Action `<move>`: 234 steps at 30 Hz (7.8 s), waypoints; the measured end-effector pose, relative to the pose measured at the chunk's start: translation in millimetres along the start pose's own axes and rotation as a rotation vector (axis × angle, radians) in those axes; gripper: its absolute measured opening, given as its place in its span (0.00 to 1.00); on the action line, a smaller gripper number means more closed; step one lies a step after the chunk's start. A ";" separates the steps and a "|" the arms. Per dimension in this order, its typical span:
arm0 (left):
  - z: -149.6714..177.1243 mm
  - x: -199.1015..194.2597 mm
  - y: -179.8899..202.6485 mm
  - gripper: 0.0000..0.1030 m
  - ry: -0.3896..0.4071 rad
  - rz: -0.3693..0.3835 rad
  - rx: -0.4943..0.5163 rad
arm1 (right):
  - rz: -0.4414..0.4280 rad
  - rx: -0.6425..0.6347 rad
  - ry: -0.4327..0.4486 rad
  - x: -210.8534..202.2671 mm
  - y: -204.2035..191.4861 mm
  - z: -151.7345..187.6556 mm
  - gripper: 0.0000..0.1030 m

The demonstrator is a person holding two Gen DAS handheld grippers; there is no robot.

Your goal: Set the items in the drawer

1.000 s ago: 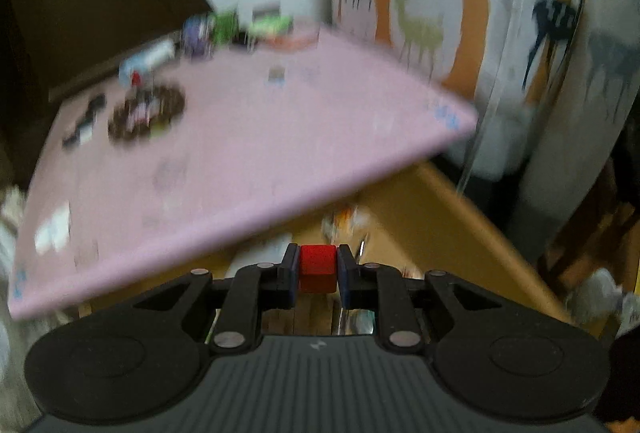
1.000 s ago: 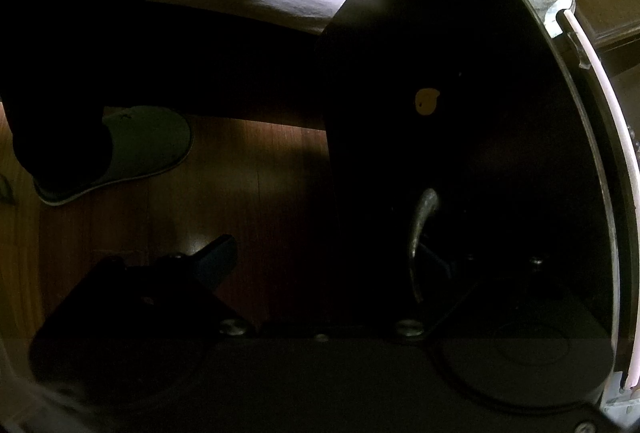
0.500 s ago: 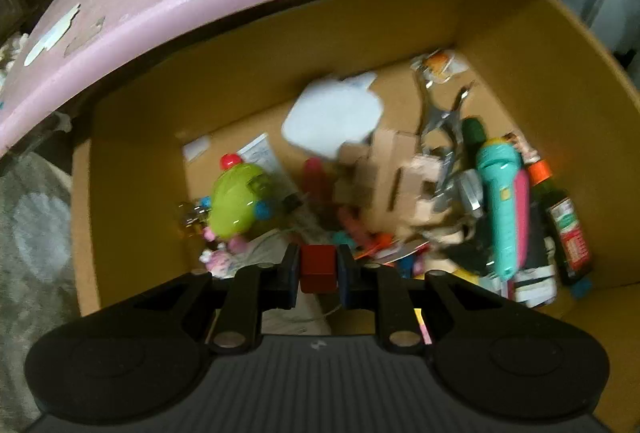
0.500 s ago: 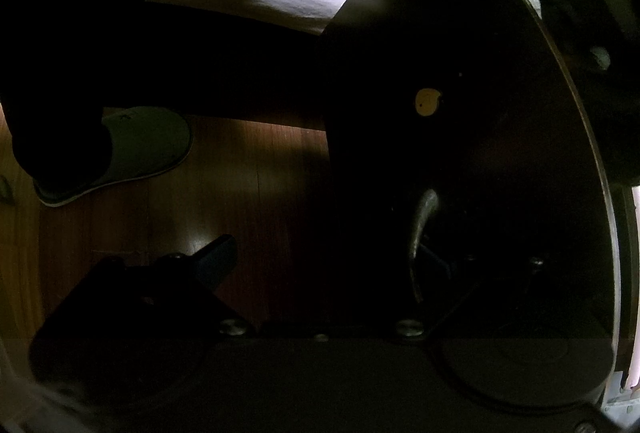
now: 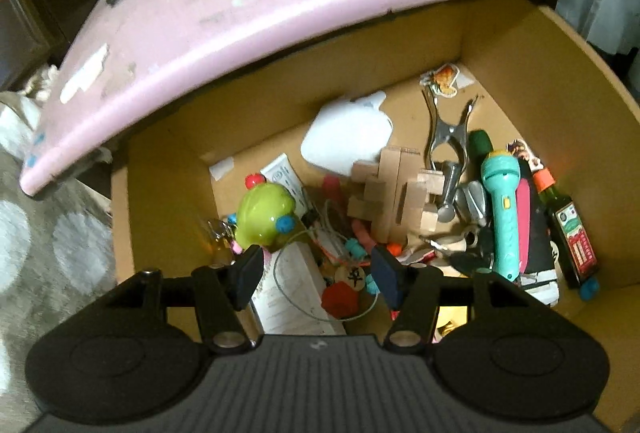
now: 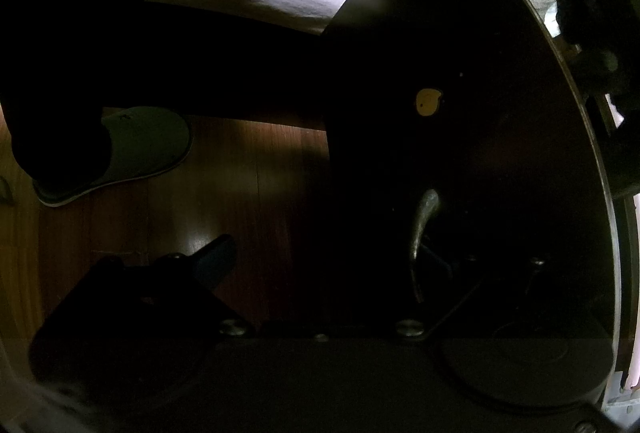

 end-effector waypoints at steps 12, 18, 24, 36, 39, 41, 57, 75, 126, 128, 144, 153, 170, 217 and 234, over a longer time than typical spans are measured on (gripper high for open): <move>-35.8 -60.2 -11.0 0.56 0.143 0.069 -0.072 | -0.002 0.011 -0.001 0.8 -0.7 -0.8 0.94; -83.0 -86.6 -41.0 0.56 0.297 0.046 -0.139 | 0.005 0.024 -0.003 -1.1 -0.1 -0.2 0.91; -136.9 -67.6 -69.4 0.56 0.383 -0.004 -0.186 | 0.027 0.037 0.007 -5.9 5.7 -1.1 0.74; -207.2 -1.1 -53.9 0.33 0.394 -0.041 0.041 | 0.030 0.030 0.016 -3.6 6.1 -1.8 0.73; -214.0 12.0 -47.5 0.33 0.369 -0.067 0.109 | 0.031 0.031 0.024 -3.9 7.0 -2.2 0.72; -218.4 18.2 -44.6 0.33 0.347 -0.065 0.146 | 0.032 0.035 0.026 -5.2 7.8 -1.6 0.71; -238.6 -29.1 -80.1 0.16 0.413 -0.019 -0.039 | 0.035 0.034 0.027 -4.8 9.8 -3.2 0.69; -231.8 -132.0 -115.4 0.16 0.564 0.069 -0.259 | 0.034 0.028 0.029 -2.6 10.9 -4.4 0.69; 10.8 -33.3 23.0 0.58 0.031 0.046 -0.095 | 0.035 0.030 0.024 1.1 11.1 -4.3 0.69; 8.5 -34.4 22.8 0.57 0.038 0.052 -0.106 | 0.034 0.030 0.023 0.6 11.2 -3.9 0.69; -119.3 -75.2 -50.0 0.57 0.412 0.058 -0.293 | 0.033 0.030 0.025 0.7 10.8 -2.9 0.70; -184.2 -36.4 -65.2 0.43 0.437 0.081 -0.392 | 0.037 0.023 0.026 1.3 9.9 -2.9 0.70; -218.5 16.5 -79.0 0.03 0.365 0.047 -0.483 | 0.040 0.009 0.032 0.2 9.4 0.3 0.70; 93.9 -39.0 -3.9 0.69 0.002 0.148 -0.497 | 0.120 0.004 0.032 6.4 3.5 5.1 0.69; 123.8 -138.0 -34.3 0.69 0.202 0.113 -0.589 | 0.330 -0.008 -0.088 0.8 13.1 1.3 0.21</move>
Point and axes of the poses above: each gripper's, at about its wrist camera, not at the fingertips, and x roughly the way its jaws point, y to its right, z to its underside, the point moved 9 cm from there along x, roughly the way its jaws point, and after that the axes turned 7 degrees about -z, right-handed, at the moved point
